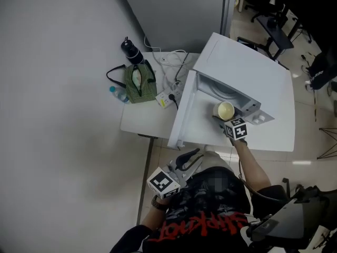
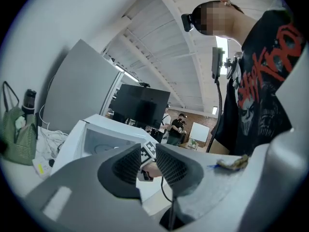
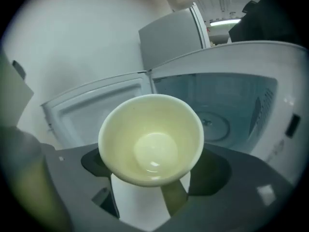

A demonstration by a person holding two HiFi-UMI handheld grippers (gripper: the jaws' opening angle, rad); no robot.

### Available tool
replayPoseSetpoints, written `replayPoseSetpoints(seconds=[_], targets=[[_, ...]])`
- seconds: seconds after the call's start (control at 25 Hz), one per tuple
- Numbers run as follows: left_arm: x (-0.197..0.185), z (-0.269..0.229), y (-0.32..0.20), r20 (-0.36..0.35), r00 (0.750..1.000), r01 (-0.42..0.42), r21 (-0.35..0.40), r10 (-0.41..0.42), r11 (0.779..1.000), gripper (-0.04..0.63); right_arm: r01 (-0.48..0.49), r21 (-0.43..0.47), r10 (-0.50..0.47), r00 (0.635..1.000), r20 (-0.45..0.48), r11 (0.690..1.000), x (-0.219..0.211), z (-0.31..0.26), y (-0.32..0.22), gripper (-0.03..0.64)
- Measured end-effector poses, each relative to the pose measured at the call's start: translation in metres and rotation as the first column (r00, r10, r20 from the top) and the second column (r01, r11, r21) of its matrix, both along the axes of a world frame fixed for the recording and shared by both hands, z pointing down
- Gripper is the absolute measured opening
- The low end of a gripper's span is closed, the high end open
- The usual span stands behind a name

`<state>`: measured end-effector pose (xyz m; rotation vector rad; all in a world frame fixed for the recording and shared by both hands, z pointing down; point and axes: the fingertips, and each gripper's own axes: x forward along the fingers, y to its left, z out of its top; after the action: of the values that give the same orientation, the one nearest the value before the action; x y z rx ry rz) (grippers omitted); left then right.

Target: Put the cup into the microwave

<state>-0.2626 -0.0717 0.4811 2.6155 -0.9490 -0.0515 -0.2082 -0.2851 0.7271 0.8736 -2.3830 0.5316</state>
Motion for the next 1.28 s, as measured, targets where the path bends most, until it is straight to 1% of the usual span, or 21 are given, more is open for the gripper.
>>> replayPoseSetpoints(seconds=[0.08,0.12,0.16,0.24,0.32,0.4,0.48,0.56,0.68,0.8,0.88,1.0,1.16,1.28], targets=[[-0.016,-0.009,-0.01,-0.005,1.0,0.022,0.031,-0.022,0.999,0.095,-0.044,0.022,0.046,0.99,-0.133,0.999,-0.004,0.012,-0.042,0.436],[-0.026,-0.014,-0.014,-0.007,0.999,0.036,0.045,-0.036,0.998,0.095,-0.075,0.029,0.079,0.98,-0.181,0.997,-0.005,0.02,-0.058,0.436],[-0.035,-0.018,-0.018,-0.008,0.999,0.053,0.054,-0.053,0.997,0.095,-0.117,0.038,0.123,0.97,-0.208,0.992,-0.002,0.028,-0.072,0.436],[-0.049,-0.022,-0.026,-0.007,0.996,0.093,0.052,-0.093,0.994,0.095,-0.216,0.059,0.224,0.95,-0.219,0.975,0.008,0.04,-0.096,0.437],[-0.059,-0.023,-0.036,-0.005,0.991,0.131,0.04,-0.131,0.991,0.095,-0.291,0.079,0.301,0.932,-0.202,0.953,0.016,0.043,-0.121,0.437],[-0.067,-0.022,-0.045,0.005,0.988,0.155,0.029,-0.155,0.987,0.095,-0.345,0.089,0.356,0.916,-0.184,0.934,0.02,0.044,-0.141,0.439],[-0.073,-0.018,-0.051,0.025,0.986,0.166,0.018,-0.167,0.986,0.095,-0.377,0.114,0.391,0.907,-0.159,0.919,0.019,0.044,-0.155,0.443],[-0.077,-0.017,-0.055,0.037,0.984,0.176,0.011,-0.177,0.984,0.095,-0.389,0.144,0.407,0.902,-0.142,0.91,0.017,0.042,-0.161,0.443],[-0.084,-0.019,-0.06,0.043,0.981,0.189,0.013,-0.19,0.982,0.095,-0.394,0.177,0.419,0.897,-0.142,0.902,0.013,0.044,-0.17,0.445],[-0.086,-0.019,-0.06,0.057,0.981,0.186,0.021,-0.187,0.982,0.095,-0.423,0.174,0.446,0.886,-0.127,0.889,0.009,0.045,-0.175,0.446],[-0.085,-0.021,-0.055,0.068,0.983,0.169,0.025,-0.17,0.985,0.095,-0.434,0.173,0.457,0.881,-0.126,0.884,0.011,0.047,-0.175,0.446],[-0.08,-0.022,-0.045,0.088,0.986,0.141,0.027,-0.143,0.99,0.092,-0.43,0.192,0.456,0.881,-0.127,0.882,0.011,0.044,-0.179,0.445],[-0.074,-0.013,-0.034,0.115,0.987,0.117,0.0,-0.116,0.993,0.089,-0.442,0.178,0.469,0.869,-0.158,0.879,0.019,0.05,-0.178,0.437],[-0.068,-0.013,-0.033,0.125,0.986,0.108,-0.002,-0.107,0.994,0.08,-0.432,0.171,0.457,0.876,-0.153,0.886,0.019,0.051,-0.176,0.44]])
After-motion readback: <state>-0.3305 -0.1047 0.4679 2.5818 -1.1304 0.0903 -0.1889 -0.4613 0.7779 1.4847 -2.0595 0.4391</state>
